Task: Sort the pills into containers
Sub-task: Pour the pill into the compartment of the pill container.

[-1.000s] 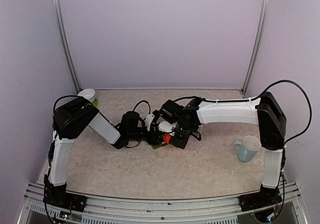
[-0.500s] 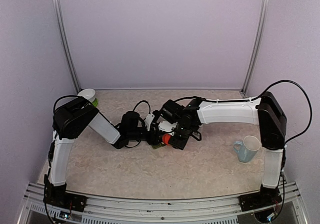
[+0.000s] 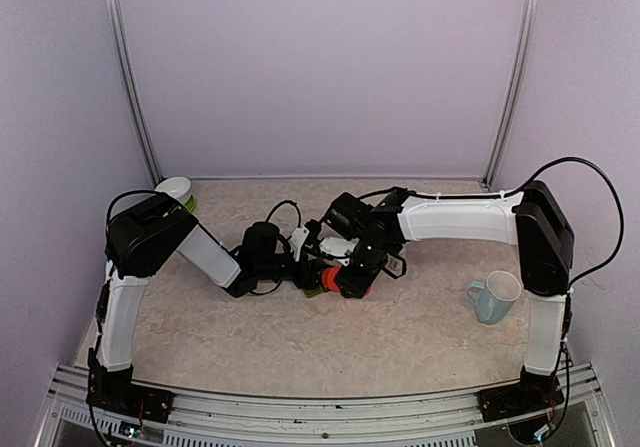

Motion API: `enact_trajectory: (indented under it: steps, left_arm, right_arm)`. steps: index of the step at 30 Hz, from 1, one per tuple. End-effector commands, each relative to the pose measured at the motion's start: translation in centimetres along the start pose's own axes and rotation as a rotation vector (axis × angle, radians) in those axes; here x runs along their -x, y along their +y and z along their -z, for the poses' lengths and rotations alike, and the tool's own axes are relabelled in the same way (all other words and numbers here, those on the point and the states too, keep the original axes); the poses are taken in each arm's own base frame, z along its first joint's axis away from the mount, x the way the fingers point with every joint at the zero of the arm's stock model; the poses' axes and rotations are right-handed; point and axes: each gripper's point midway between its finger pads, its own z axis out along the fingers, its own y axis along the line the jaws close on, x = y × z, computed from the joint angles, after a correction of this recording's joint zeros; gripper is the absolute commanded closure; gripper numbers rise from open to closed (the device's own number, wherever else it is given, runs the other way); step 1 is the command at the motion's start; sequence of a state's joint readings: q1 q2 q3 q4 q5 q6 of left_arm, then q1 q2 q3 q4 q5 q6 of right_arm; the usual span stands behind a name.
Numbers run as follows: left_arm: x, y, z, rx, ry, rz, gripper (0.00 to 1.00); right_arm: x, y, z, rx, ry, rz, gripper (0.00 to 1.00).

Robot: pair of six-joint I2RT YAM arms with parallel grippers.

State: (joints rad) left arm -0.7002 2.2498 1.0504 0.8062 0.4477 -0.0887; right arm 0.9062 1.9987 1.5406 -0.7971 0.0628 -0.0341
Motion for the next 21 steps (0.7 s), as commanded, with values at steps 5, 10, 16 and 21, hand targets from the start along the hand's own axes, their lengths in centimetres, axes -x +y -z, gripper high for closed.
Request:
enact_trajectory:
  steps: [5,10,16,21]
  left_arm:
    - [-10.8,-2.0,0.5,-0.036,0.321,0.16,0.35]
    - [-10.9,-2.0,0.5,-0.038,0.323,0.161,0.35]
    - [-10.9,-2.0,0.5,-0.037,0.323,0.161,0.35]
    - [-10.9,-2.0,0.6,-0.035,0.324,0.161,0.35]
  right_arm:
    - [0.9,-1.7,-0.6,-0.136,-0.015,0.051,0.59]
    - [0.8,-2.4,-0.6,-0.247,-0.009,0.126,0.59]
    - [1.7,-1.7,0.0,-0.272,-0.041,0.212,0.59]
    - [1.3,-0.7,-0.2,-0.299,-0.023,0.311,0.58]
